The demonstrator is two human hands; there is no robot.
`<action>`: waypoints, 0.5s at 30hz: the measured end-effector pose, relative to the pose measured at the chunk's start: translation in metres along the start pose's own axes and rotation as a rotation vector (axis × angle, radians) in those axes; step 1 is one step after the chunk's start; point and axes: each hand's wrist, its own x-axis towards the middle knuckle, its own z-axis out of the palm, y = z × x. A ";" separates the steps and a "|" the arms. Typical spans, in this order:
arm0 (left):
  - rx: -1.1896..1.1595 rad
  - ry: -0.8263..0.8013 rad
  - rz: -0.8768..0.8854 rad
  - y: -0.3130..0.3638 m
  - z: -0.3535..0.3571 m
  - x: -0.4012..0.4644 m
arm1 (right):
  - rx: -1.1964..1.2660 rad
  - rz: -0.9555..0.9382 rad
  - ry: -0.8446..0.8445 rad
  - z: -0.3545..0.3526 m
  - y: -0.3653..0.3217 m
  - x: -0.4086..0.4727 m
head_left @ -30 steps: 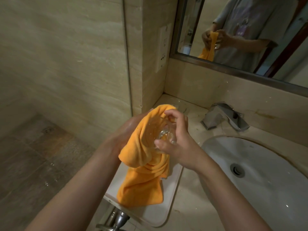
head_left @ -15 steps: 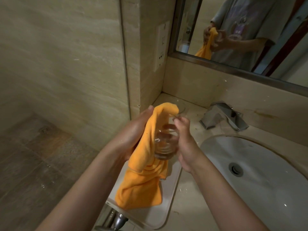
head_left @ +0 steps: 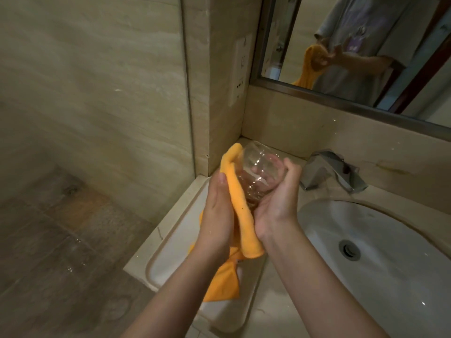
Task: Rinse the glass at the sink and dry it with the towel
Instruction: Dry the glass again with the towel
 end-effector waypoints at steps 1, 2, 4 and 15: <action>-0.062 0.039 -0.069 0.001 0.003 0.000 | -0.010 -0.026 -0.012 0.002 0.002 -0.002; -0.151 0.059 -0.148 0.004 0.005 0.001 | -0.017 -0.042 -0.020 0.002 0.005 -0.003; -0.388 0.064 -0.345 0.006 0.004 0.007 | -0.018 -0.046 -0.027 0.001 0.010 -0.006; -0.717 -0.247 -0.739 0.006 -0.012 0.022 | -0.058 -0.244 -0.046 -0.003 0.024 0.010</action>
